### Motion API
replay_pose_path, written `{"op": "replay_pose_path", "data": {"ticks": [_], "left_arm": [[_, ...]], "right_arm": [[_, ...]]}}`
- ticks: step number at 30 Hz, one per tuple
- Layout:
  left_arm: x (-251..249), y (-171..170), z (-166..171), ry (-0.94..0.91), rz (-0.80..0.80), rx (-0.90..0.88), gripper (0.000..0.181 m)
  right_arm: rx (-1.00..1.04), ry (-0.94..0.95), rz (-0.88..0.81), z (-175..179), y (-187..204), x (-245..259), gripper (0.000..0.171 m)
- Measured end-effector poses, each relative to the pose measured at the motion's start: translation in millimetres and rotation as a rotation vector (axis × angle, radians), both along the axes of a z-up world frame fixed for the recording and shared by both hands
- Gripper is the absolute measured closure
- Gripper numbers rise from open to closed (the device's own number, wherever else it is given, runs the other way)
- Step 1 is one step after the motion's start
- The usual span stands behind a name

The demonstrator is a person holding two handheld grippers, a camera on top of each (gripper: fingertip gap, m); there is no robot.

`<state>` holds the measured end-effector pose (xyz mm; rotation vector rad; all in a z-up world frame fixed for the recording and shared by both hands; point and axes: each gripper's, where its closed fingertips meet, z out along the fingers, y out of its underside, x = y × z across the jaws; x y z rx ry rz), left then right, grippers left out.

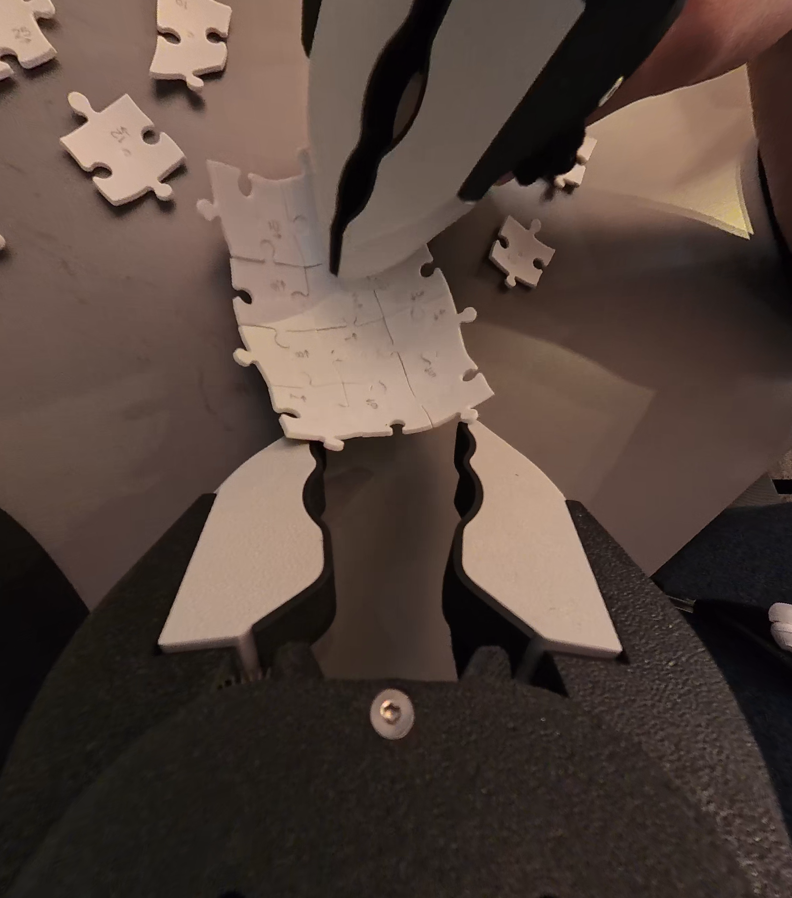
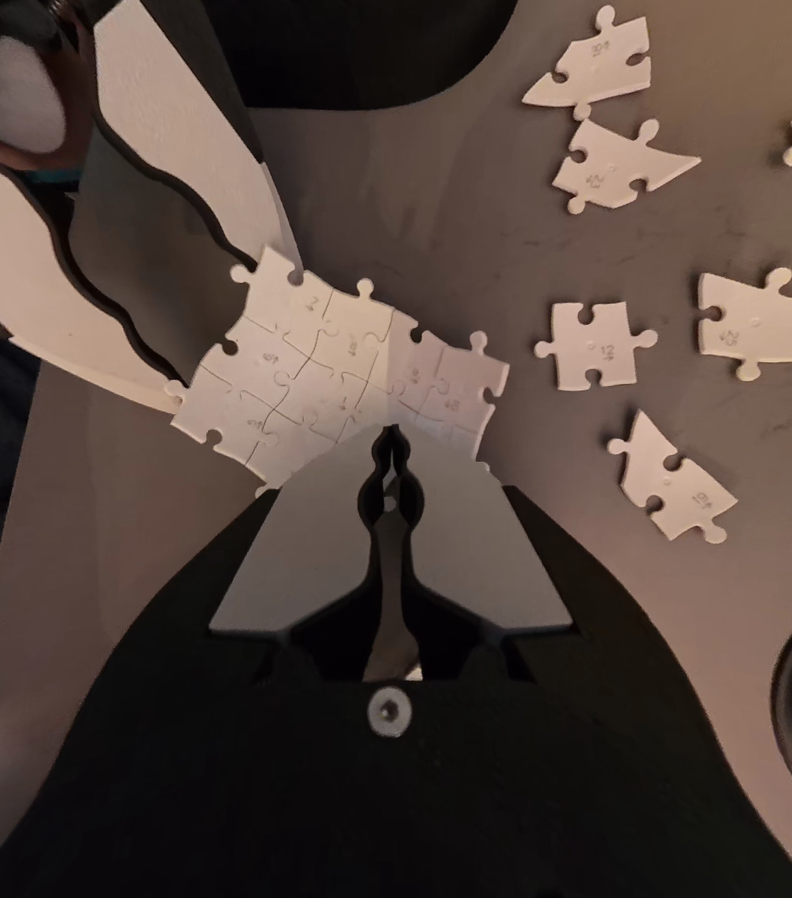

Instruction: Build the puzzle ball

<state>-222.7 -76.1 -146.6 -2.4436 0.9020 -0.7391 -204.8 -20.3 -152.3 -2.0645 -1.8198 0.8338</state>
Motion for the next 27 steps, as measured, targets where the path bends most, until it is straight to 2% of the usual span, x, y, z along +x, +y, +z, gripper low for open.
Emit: {"op": "replay_pose_path", "data": {"ticks": [4,10,20,27], "left_arm": [[0.2,-0.7,0.0,-0.002,-0.003,0.000,0.130],[0.7,-2.1,0.0,-0.001,-0.009,0.003,0.130],[0.5,-0.7,0.0,-0.001,-0.001,0.001,0.131],[0.9,0.9,0.1,-0.002,0.000,0.002,0.130]], "right_arm": [[0.012,-0.003,-0.010,-1.3,2.8,-2.4,0.170],[0.061,0.099,-0.072,21.3,25.4,-4.5,0.170],[0.113,0.009,0.043,4.3,21.4,-2.0,0.170],[0.090,-0.026,0.020,-2.5,24.7,2.2,0.170]]}}
